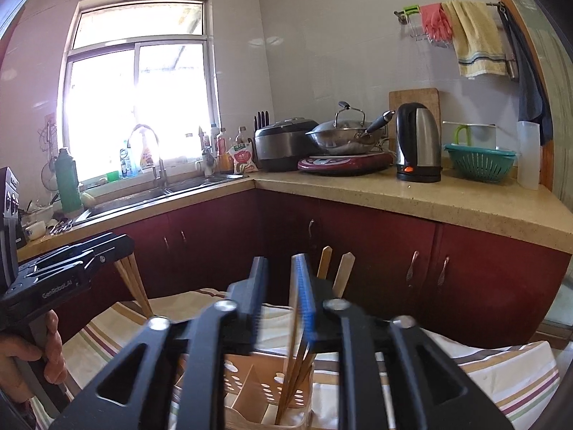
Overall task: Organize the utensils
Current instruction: 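Open the left gripper to drop its chopstick into the caddy while the right gripper releases its chopstick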
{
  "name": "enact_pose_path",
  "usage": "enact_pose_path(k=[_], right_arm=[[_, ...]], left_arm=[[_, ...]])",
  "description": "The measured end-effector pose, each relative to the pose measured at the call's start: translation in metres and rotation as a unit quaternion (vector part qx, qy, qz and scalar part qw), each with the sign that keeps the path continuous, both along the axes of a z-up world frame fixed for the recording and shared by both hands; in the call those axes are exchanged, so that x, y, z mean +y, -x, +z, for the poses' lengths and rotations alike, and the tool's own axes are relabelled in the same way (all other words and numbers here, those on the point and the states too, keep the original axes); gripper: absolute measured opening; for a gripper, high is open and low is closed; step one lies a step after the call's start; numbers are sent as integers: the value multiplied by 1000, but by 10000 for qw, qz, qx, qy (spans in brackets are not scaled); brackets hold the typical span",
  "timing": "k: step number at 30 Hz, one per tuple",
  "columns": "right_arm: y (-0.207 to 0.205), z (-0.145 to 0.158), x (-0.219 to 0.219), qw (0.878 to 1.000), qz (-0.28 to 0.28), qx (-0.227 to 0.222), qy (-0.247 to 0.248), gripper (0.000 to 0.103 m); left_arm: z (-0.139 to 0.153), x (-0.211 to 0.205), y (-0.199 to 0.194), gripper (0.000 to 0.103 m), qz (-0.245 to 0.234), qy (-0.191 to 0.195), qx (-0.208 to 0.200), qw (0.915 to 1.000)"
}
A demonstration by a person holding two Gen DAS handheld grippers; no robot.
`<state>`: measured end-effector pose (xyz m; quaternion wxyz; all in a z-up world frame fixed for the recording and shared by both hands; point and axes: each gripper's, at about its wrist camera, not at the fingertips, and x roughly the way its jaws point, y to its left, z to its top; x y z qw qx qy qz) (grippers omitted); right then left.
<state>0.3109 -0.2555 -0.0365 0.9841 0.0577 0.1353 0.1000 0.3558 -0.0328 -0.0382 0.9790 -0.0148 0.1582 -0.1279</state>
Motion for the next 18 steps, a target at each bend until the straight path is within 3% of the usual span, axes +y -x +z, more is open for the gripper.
enact_pose_path(k=[12,18], right_arm=[[36,14,-5,9998,-159,-112,-14,49],[66,-2,-13,9991,-408,143,-26,51]], left_arm=[[13,6,25,79,-30,95,-9,10000],[7,8,55,82,-3,59,201,9998]])
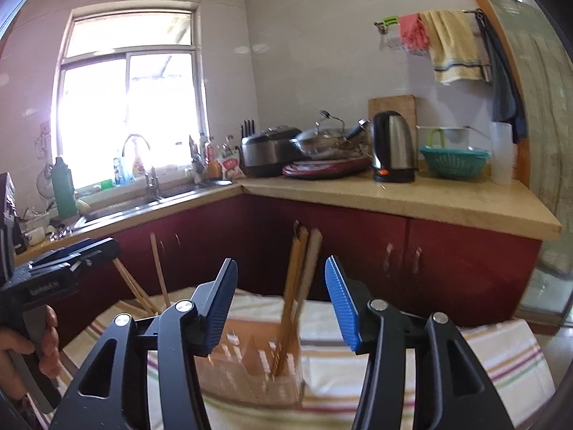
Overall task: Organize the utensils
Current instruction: 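Move both open grippers back over the brass ladle and white ceramic spoon, then grasp the brass ladle with the left gripper while the right gripper grasps the white ceramic spoon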
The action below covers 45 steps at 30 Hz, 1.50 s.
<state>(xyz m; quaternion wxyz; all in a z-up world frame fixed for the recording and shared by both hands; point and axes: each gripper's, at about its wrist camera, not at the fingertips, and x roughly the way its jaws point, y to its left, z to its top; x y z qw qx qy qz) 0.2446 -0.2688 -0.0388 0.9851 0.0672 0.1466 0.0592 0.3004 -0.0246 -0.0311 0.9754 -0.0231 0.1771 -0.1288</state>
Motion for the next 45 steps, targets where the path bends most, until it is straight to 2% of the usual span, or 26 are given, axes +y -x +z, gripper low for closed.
enact_pose_path(k=[8,12,16,21,26,36,40,43,45], right_arm=[[24,-61,-4,9962,-176,847,-95,51],[31,-93,-1,9913,-222,1288,-140,51],[37,-122,8,9853,-235,1689,-78,51],[33,-151,15,9745,-225,2233,16,51],[27,-162,20,9670,-226,2538,76,51],[15,-181,27,9526,-250,3020,257,51],[15,-182,27,9525,-289,3021,260,51],[15,-182,27,9529,-289,3008,270,42],[15,-182,26,9533,-261,3000,239,42]], left_arm=[[-38,8,38,82,81,32,530,9986],[-67,9,49,82,210,-123,818,9963],[-106,14,53,82,340,-115,1347,9902],[-137,22,56,82,431,-105,1803,9826],[-156,24,55,82,420,-94,2099,9768],[-170,13,56,82,315,-121,2278,9731],[-173,11,56,82,304,-104,2328,9720],[-176,9,55,82,294,-98,2373,9709],[-178,7,54,82,280,-108,2390,9705]])
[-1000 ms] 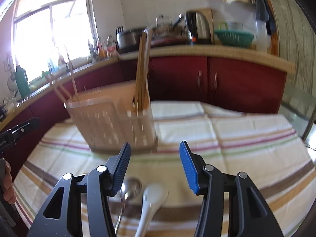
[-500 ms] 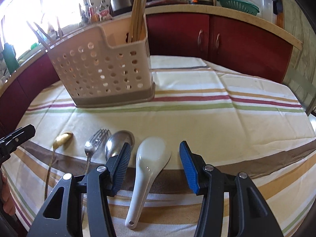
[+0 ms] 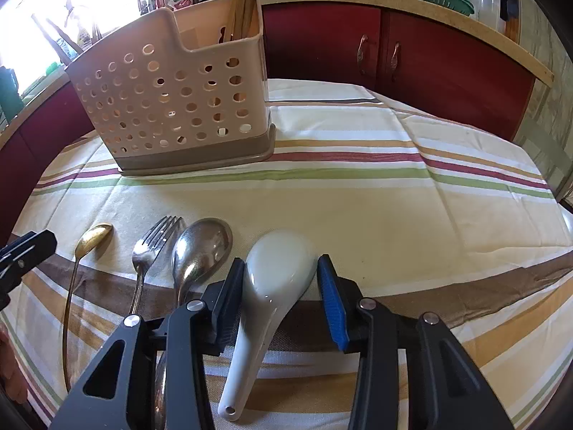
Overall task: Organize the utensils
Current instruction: 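Grasp the brass ladle with the left gripper while the right gripper grasps the white ceramic spoon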
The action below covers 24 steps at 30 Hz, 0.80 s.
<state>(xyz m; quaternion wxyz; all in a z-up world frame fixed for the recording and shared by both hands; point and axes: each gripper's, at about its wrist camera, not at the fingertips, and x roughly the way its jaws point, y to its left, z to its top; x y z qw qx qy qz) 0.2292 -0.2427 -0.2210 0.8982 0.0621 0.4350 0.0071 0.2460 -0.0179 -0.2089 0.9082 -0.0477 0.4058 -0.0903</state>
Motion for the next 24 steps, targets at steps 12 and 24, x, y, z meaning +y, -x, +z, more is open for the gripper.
enact_pose_path(k=[12,24], right_arm=[[6,1,-7,9996,108,-116,-212,42],[7,3,-16,9985,180,-172,-479,42]], left_arm=[[-12,-18,-6,73,-161,29,219,9996],[-24,-37,-19,45,-255,-226,435,9985]])
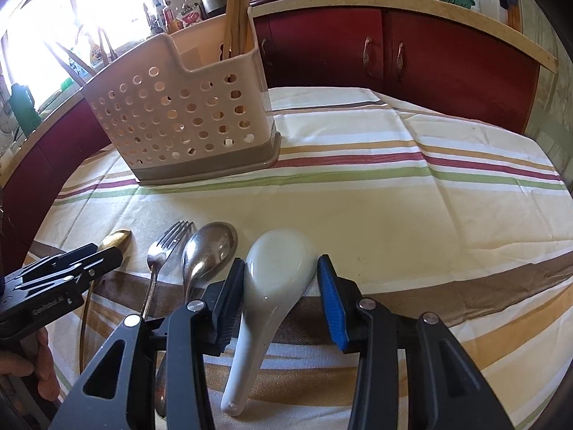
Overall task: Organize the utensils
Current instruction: 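Grasp the brass ladle with the left gripper while the right gripper grasps the white ceramic spoon, then lift the brass ladle with the left gripper toward the caddy while the right gripper carries the ceramic spoon there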
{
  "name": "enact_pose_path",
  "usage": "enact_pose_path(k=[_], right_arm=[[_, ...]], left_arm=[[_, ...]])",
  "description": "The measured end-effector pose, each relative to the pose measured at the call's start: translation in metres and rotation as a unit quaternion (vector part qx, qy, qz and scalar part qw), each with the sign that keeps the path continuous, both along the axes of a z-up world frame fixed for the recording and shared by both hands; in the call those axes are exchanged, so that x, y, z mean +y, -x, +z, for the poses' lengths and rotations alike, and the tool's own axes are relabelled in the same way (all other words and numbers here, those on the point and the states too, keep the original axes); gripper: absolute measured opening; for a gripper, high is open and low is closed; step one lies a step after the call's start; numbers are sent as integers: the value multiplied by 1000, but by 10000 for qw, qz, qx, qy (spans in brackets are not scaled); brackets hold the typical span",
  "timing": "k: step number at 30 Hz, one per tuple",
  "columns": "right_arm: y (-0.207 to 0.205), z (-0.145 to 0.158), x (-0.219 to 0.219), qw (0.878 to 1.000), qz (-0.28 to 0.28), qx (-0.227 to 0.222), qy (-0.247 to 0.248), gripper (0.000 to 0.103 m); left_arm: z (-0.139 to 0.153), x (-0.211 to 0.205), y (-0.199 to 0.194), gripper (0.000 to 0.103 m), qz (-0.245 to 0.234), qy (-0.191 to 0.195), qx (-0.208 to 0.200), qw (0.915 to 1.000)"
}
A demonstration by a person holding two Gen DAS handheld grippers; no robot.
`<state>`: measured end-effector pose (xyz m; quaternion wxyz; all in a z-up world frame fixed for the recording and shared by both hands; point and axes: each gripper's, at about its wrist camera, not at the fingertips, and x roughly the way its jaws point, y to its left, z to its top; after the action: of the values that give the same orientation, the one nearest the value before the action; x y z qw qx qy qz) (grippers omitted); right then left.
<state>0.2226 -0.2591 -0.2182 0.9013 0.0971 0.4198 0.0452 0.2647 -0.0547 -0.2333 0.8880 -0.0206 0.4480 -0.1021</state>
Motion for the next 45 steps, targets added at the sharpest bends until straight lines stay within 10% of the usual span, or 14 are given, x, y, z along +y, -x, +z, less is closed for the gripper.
enact_pose_path(k=[5,45], right_arm=[[-1,-1,-5,10000,-4,-11,-69,42],[60,44,10,9920,95,-1215,337,42]], left_arm=[[-1,-2,0,33,-63,-140,-46,9999],[56,29,77,33,194,581,-1237,9904]])
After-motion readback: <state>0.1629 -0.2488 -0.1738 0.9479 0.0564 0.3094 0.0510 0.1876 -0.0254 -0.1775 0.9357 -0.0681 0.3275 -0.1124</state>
